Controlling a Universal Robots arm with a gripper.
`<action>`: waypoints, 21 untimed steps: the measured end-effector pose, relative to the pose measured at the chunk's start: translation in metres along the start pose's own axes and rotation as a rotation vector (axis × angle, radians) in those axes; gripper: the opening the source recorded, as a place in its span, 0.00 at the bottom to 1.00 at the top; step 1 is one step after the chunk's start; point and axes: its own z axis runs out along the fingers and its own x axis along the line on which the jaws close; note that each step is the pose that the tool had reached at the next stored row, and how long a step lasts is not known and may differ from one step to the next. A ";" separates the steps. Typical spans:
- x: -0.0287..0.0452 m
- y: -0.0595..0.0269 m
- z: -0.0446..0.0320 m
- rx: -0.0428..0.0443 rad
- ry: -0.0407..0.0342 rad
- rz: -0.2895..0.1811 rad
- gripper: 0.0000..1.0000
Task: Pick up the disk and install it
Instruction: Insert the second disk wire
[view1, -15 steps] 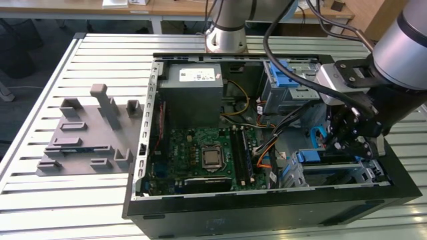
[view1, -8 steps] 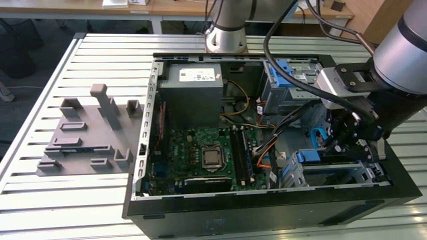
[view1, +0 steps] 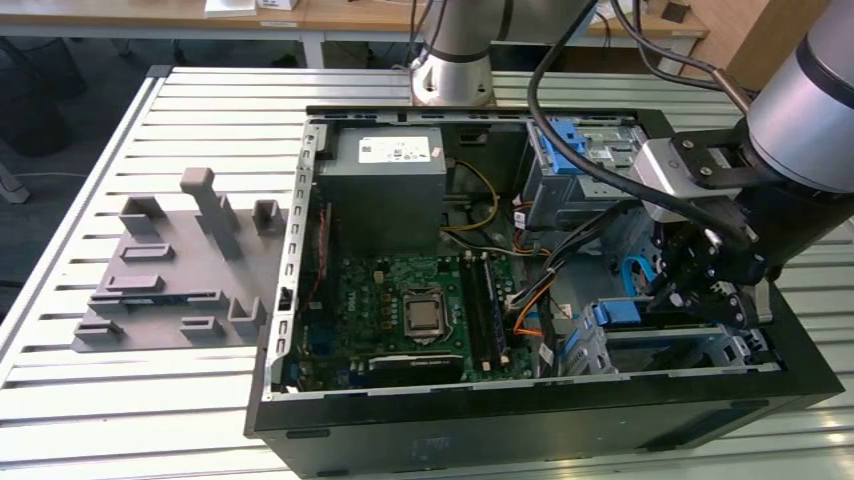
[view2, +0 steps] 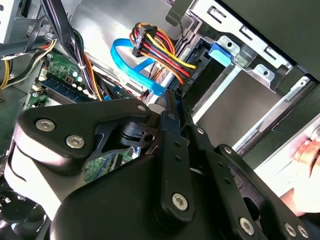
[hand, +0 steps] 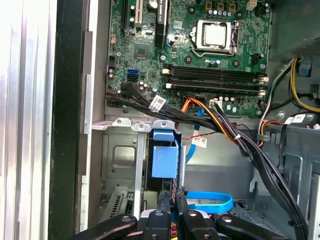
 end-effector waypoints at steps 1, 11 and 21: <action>0.0000 -0.0004 0.0000 0.0000 0.0000 0.000 0.16; 0.0008 -0.0006 0.0025 0.0000 0.0001 0.000 0.16; 0.0020 -0.0005 0.0046 0.0004 -0.0073 0.000 0.17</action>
